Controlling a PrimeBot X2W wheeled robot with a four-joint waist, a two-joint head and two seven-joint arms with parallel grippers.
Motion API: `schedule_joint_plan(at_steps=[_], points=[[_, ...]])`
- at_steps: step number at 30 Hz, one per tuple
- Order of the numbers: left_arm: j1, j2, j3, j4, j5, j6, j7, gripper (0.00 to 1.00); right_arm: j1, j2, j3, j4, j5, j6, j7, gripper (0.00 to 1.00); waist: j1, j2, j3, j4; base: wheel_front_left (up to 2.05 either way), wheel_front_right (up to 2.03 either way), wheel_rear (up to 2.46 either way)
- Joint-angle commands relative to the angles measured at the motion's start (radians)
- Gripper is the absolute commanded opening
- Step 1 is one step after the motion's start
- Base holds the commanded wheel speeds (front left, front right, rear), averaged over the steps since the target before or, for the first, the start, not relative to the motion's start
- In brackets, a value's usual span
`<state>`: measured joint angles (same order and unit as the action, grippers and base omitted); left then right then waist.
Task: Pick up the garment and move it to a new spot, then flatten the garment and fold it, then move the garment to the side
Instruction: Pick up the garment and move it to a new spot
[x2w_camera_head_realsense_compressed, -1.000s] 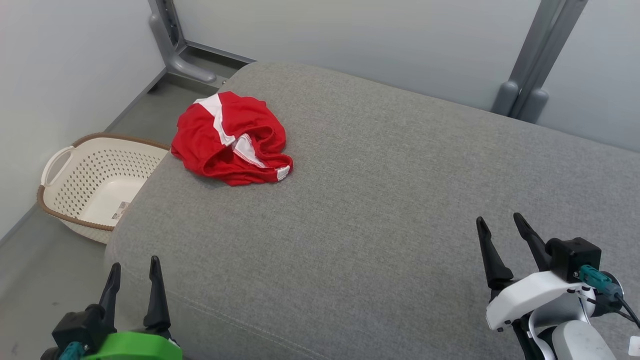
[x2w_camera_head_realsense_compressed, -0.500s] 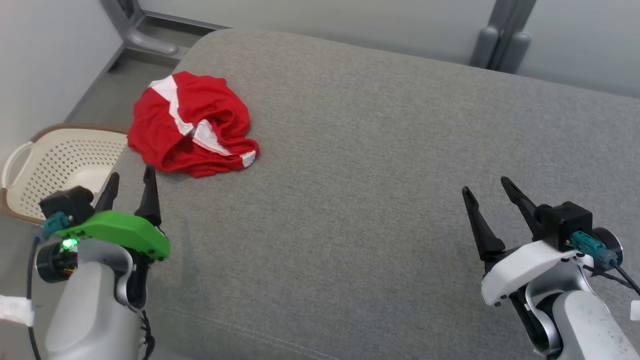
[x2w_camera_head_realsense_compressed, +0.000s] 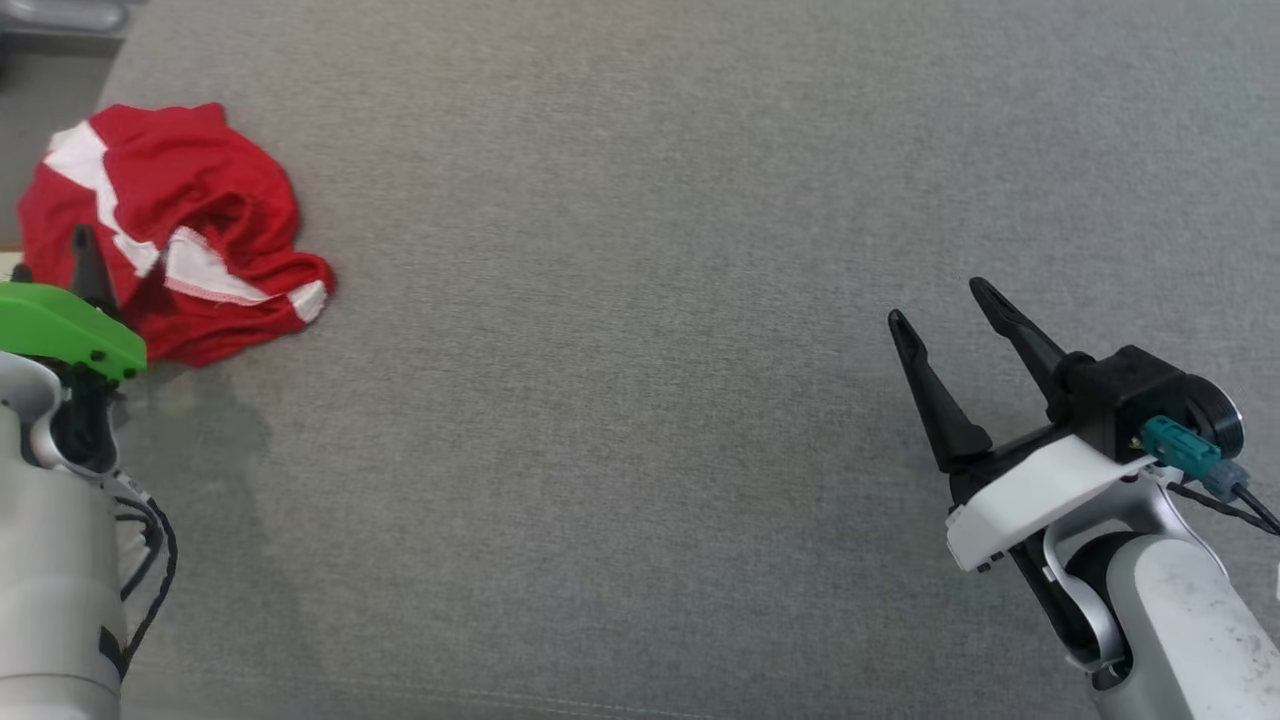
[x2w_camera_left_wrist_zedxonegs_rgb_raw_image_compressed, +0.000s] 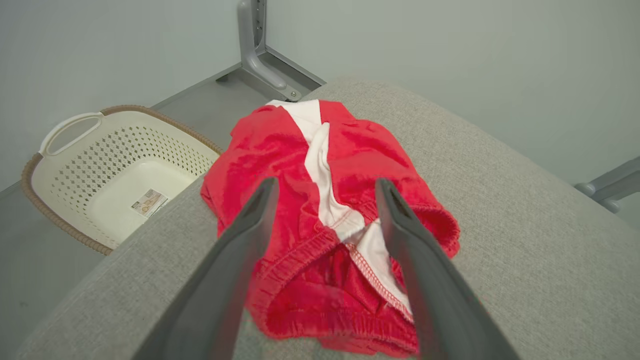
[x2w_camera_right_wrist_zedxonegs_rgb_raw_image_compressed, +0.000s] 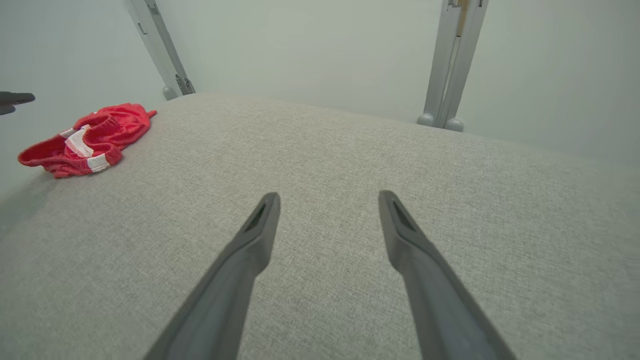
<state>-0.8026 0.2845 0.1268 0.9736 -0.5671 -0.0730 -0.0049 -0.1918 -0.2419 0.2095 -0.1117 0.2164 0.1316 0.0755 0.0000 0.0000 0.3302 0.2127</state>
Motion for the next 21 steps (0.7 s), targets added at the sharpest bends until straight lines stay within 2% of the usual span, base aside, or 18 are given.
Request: schedule_joint_plan(at_steps=[1,4,5,7,12,13,14,15,21], points=[[-0.037,0.013,0.024,0.014,-0.036,0.005,0.018,1.0,0.005,-0.006,-0.007,-0.018,-0.01,-0.002,0.005,1.0,0.0,0.0,0.12,-0.114,0.0,0.0,0.0],[-0.086,-0.011,0.099,0.049,-0.131,0.011,0.083,1.0,0.014,-0.017,-0.021,-0.05,-0.021,-0.002,0.014,1.0,0.0,0.0,0.151,-0.133,0.0,0.0,0.0],[-0.096,-0.002,0.11,0.056,-0.142,0.014,0.095,1.0,0.016,-0.017,-0.023,-0.058,-0.021,-0.002,0.016,1.0,0.0,0.0,0.159,-0.137,0.0,0.0,0.0],[-0.112,0.015,0.12,0.072,-0.156,0.025,0.113,1.0,0.014,-0.014,-0.026,-0.076,-0.019,-0.002,0.018,1.0,0.0,0.0,0.175,-0.148,0.0,0.0,0.0],[-0.126,0.006,0.115,0.137,-0.167,0.047,0.191,1.0,0.013,-0.004,-0.027,-0.08,-0.015,-0.002,0.017,1.0,0.0,0.0,0.172,-0.159,0.0,0.0,0.0],[-0.126,0.006,0.109,0.148,-0.165,0.047,0.209,0.88,0.01,-0.003,-0.025,-0.077,-0.017,-0.002,0.015,1.0,0.0,0.0,0.168,-0.16,0.0,0.0,0.0],[-0.126,0.006,0.101,0.158,-0.158,0.047,0.225,0.2,0.006,0.0,-0.023,-0.071,-0.019,-0.002,0.007,1.0,0.0,0.0,0.159,-0.16,0.0,0.0,0.0],[-0.125,0.005,0.097,0.164,-0.158,0.045,0.237,0.0,0.001,0.004,-0.02,-0.063,-0.016,-0.002,0.002,1.0,0.0,0.0,0.15,-0.16,0.0,0.0,0.0],[-0.169,0.07,0.062,0.119,-0.124,0.007,0.227,0.0,-0.009,0.038,-0.023,0.011,0.001,-0.002,-0.054,1.0,0.0,0.0,0.056,-0.141,0.0,0.0,0.0]])
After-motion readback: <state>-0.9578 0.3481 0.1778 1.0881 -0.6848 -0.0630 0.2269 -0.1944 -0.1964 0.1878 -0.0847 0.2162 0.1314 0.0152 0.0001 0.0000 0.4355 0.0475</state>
